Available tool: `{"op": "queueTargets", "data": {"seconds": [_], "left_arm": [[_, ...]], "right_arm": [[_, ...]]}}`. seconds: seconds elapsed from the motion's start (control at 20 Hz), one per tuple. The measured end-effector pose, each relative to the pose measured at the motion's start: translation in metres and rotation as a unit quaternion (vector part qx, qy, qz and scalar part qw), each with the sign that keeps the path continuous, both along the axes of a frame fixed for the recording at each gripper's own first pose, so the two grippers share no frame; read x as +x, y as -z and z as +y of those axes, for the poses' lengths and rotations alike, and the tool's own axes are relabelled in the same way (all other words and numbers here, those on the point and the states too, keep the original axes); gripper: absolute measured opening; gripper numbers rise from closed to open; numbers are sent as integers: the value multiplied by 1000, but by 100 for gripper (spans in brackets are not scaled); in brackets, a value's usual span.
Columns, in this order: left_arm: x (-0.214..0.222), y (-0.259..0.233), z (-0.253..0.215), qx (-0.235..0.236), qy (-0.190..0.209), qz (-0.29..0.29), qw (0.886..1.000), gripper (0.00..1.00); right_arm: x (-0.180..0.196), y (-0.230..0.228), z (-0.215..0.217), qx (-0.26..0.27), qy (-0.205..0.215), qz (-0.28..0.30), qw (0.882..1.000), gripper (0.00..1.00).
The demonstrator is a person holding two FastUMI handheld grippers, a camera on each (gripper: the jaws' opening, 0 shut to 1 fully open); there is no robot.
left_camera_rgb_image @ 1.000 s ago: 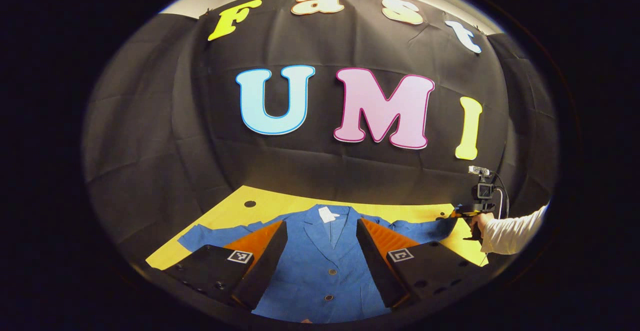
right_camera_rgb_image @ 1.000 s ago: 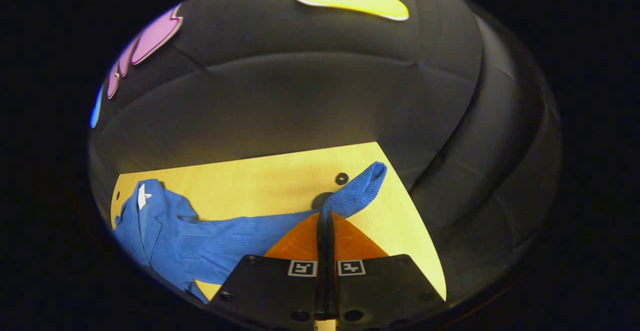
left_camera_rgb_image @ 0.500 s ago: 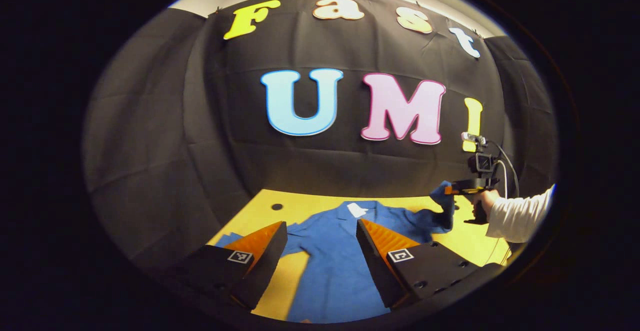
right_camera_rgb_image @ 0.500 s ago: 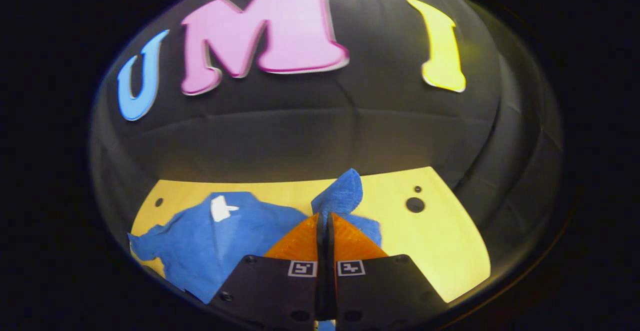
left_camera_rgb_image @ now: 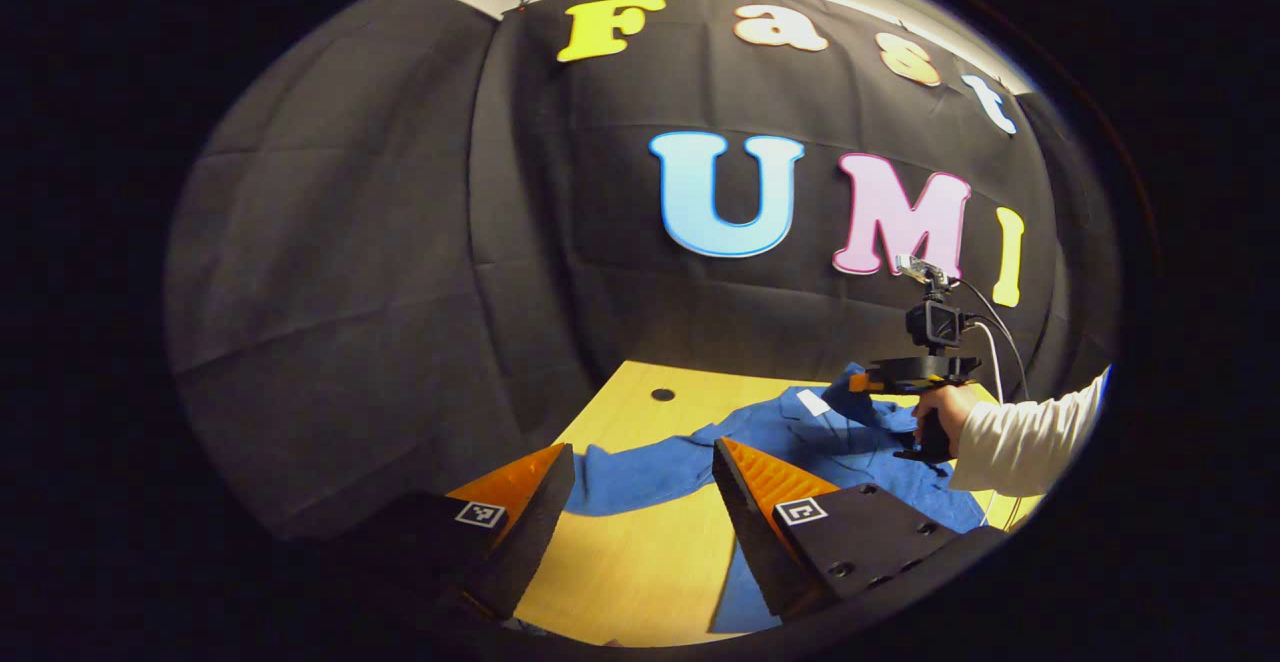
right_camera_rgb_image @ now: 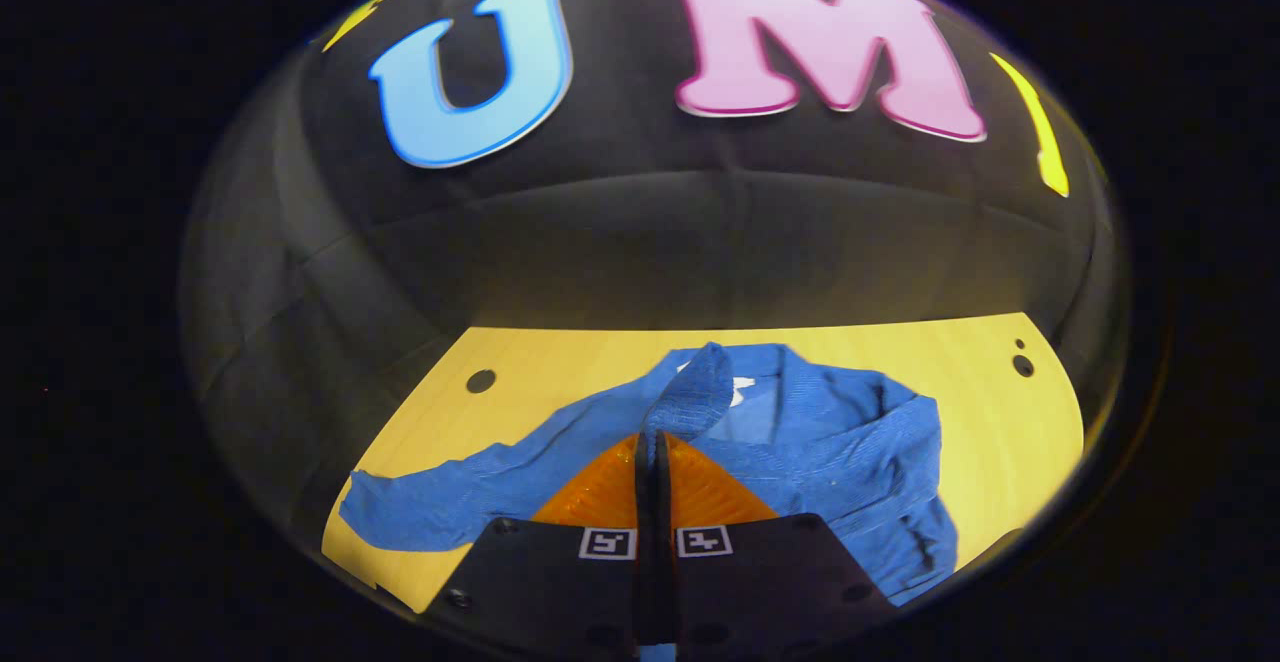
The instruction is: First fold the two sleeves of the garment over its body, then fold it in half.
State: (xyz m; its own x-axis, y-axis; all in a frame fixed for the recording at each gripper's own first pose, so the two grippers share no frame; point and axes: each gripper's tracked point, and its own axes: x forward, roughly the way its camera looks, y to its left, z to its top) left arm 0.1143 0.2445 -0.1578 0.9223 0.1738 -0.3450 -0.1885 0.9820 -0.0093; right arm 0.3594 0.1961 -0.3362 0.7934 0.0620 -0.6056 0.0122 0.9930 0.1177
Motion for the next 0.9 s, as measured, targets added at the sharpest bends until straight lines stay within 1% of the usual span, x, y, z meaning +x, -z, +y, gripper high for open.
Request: {"op": "queueTargets", "data": {"seconds": [0.15,0.25,0.3,0.35,0.4,0.45,0.5,0.6,0.65,0.7,0.75,0.8,0.85,0.9], "left_arm": [[-25,-1,41,-32,-47,11,998,80],[-36,1,59,-24,-69,12,997,80],[-41,1,67,-16,-77,14,997,80],[-46,2,70,-10,-81,16,996,81],[-48,1,72,-10,-83,18,996,81],[-49,2,73,-14,-84,19,996,81],[-47,4,72,-21,-84,20,996,80],[-41,8,68,-30,-80,18,996,81],[-36,11,67,-30,-76,18,997,80],[-29,13,68,-28,-72,18,997,81],[-21,19,70,-25,-68,18,997,81],[-11,24,73,-24,-65,19,997,81],[-2,28,75,-27,-63,19,997,81],[13,33,78,-33,-59,19,998,81]], "right_arm": [[6,35,43,-31,-39,28,998,1],[4,64,67,-36,-60,51,996,1],[-1,76,77,-27,-70,68,995,0],[-12,85,88,-3,-83,92,992,5],[-16,90,99,22,-94,104,990,7],[-21,90,111,52,-104,108,987,1],[-22,85,118,70,-109,106,986,31],[-19,76,112,70,-109,90,987,66],[-18,66,106,68,-106,80,989,72],[-16,58,104,70,-103,72,990,72],[-16,47,99,74,-99,65,990,76],[-19,31,91,79,-94,51,991,76],[-23,16,82,82,-90,37,992,84],[-32,-3,73,86,-90,23,992,84]]}}
